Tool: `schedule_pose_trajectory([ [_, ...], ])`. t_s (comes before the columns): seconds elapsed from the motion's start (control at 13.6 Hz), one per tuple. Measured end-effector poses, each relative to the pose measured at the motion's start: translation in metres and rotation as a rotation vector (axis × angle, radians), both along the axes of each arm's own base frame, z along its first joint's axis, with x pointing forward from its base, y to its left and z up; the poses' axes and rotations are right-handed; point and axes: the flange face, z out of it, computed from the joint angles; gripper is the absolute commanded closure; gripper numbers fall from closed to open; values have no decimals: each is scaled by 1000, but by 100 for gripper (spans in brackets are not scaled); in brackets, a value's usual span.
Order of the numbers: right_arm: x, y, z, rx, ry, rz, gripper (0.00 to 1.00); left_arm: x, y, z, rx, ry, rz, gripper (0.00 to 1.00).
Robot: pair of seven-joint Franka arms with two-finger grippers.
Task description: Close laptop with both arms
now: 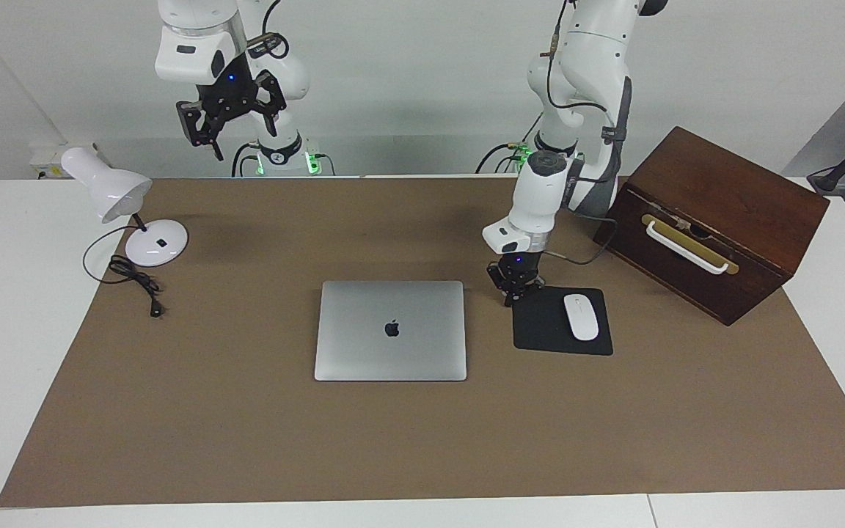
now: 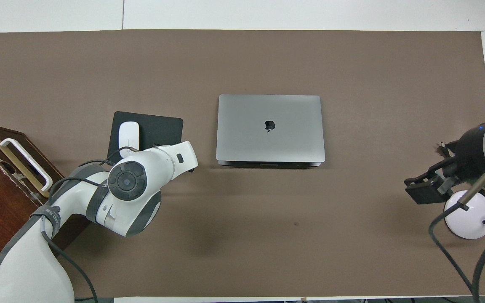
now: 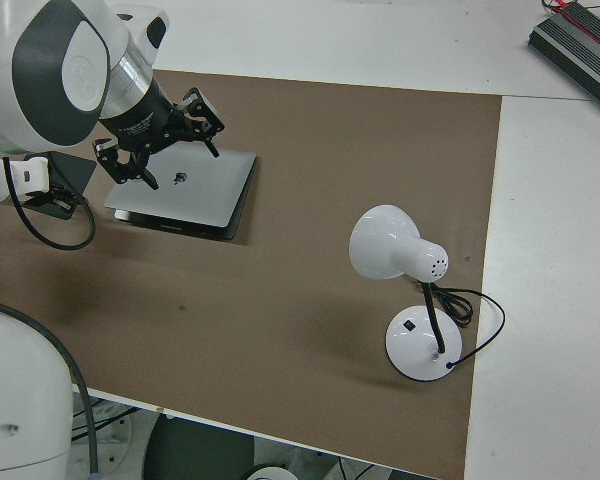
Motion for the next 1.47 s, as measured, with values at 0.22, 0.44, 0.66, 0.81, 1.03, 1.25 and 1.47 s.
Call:
schedule_pose_trajectory([
  [0.22,-8,-7,8,-5,-7,-17,0,8,-9,19,-30,10,32,100],
  [0.44,-21,-13,16,-16,6,-32,0,13,-11,33,-35,35,55,100],
  [0.66,-31,-13,22,-24,4,-37,0,25,-15,55,-42,72,84,100],
  [0.81,-34,-22,25,-23,3,-55,0,31,-16,68,-56,77,99,100],
  [1.03,-31,-44,24,-12,7,-95,0,37,-13,81,-73,90,124,100],
  [1.25,-26,-57,23,6,-10,-111,0,45,-13,105,-79,114,141,100],
  [1.47,-8,-78,6,25,7,-141,0,53,-10,130,-94,118,157,100],
])
